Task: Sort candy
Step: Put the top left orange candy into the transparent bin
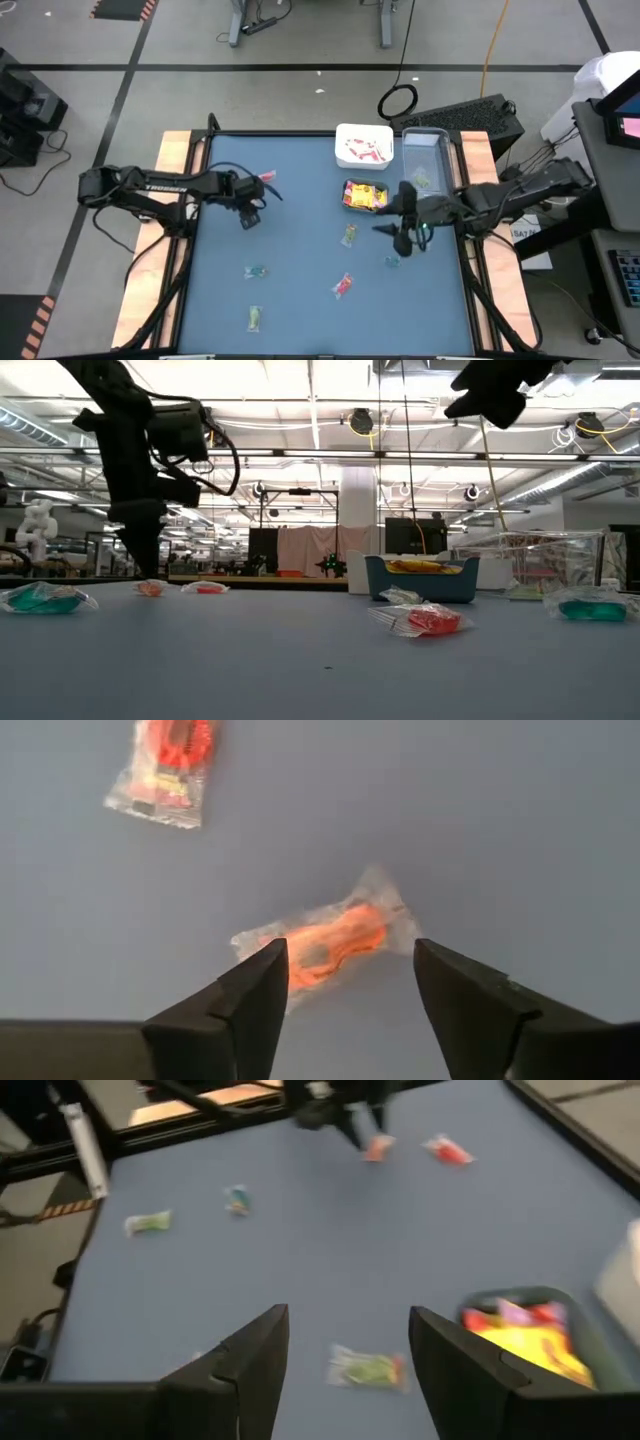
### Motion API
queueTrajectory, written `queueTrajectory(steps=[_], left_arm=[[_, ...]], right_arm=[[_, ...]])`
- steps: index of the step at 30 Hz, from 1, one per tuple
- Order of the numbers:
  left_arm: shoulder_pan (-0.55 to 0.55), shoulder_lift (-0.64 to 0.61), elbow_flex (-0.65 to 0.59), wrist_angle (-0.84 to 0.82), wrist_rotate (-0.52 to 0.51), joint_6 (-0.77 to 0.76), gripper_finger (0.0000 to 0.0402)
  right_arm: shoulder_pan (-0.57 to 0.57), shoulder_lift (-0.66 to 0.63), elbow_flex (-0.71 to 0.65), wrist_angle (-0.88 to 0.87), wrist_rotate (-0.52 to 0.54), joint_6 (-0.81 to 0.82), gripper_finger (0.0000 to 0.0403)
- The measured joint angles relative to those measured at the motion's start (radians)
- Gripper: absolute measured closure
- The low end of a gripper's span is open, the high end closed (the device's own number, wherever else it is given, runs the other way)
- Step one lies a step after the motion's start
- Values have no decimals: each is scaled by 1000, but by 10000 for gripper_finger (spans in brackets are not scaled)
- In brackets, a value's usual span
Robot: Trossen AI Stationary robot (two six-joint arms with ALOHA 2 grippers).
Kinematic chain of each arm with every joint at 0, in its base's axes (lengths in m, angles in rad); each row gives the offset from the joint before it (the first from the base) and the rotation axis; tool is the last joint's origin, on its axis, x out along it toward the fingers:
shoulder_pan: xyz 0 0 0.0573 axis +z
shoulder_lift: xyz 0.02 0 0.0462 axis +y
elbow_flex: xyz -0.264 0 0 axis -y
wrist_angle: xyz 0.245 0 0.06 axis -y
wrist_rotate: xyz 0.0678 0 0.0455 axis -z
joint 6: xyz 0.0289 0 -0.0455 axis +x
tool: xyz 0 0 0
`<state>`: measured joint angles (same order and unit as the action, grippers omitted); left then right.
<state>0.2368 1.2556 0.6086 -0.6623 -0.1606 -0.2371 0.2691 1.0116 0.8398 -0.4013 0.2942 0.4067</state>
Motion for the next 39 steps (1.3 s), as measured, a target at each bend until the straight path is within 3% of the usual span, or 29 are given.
queueTrajectory(steps=[6,9,11,15,16,24,32,39], left_arm=[[6,7,8,48,275,-9,194],[-33,7,46,38,302,-3,194],[-65,7,78,-6,246,44,194],[-106,6,121,-78,-32,169,194],[-107,6,121,-94,-62,209,194],[-87,129,121,-112,-21,435,194],[-73,283,125,-100,-54,571,194],[-75,268,153,-91,-53,529,195]], right_arm=[[79,102,0,74,24,-8,204],[117,152,0,94,64,-15,204],[140,188,0,110,97,-27,204],[176,267,0,179,127,-30,204],[184,288,0,207,126,-30,204],[230,409,0,385,122,-113,204],[245,416,0,388,124,-125,204],[257,416,0,391,128,-131,204]])
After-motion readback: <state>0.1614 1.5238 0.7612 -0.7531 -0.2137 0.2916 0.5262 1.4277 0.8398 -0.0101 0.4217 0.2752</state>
